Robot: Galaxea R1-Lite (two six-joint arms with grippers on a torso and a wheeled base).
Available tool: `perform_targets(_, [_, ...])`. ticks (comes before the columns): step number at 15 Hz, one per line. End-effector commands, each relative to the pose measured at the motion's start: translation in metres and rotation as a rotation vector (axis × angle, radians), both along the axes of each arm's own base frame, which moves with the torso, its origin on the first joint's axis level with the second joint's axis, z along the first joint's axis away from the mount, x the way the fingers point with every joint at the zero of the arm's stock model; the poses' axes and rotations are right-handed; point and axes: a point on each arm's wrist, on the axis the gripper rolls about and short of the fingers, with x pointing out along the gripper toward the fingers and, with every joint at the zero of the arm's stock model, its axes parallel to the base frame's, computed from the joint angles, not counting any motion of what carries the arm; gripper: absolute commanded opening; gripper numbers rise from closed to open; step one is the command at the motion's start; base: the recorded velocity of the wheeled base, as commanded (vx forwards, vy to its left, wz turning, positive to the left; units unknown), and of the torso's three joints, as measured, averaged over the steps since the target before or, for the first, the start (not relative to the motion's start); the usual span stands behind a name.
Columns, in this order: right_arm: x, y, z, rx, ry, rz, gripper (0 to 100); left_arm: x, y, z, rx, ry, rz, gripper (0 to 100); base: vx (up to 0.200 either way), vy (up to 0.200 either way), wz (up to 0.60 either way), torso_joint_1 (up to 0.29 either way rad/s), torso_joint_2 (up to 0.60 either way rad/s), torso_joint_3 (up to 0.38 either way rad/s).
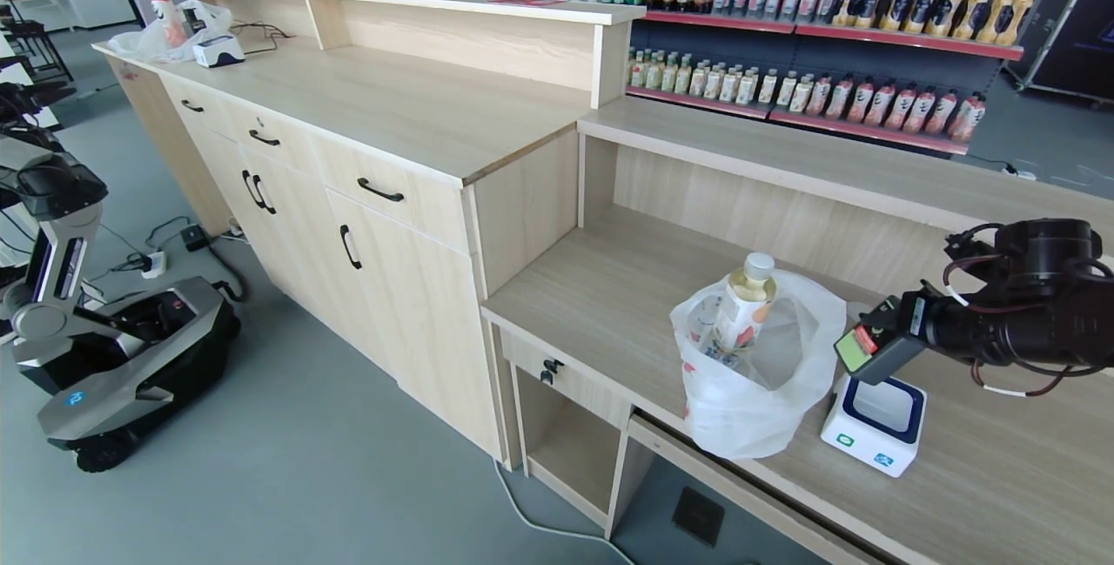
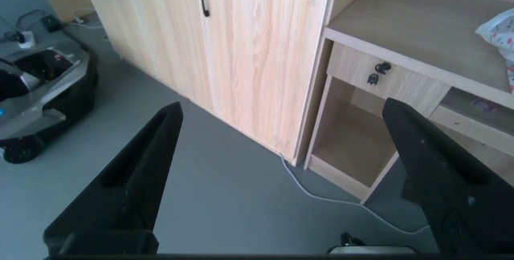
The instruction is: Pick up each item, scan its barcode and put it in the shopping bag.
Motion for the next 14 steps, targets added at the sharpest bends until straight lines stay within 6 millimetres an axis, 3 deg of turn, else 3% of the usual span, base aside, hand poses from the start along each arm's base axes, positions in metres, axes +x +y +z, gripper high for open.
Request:
perform_targets(1, [0.009,-0.001,-0.012,0.005,0.017,0.038,0,0.0,0.0,0.0,0.0,-0.001,0.0,100,0.0,0.0,0.0,0.0,0.0,0.0])
perform_targets(14, [0.019,-0.001,-0.037,-0.065,0.058,0.113,0,0.0,0.0,0.0,0.0,-0.001,0.0,100,0.0,0.0,0.0,0.0,0.0,0.0])
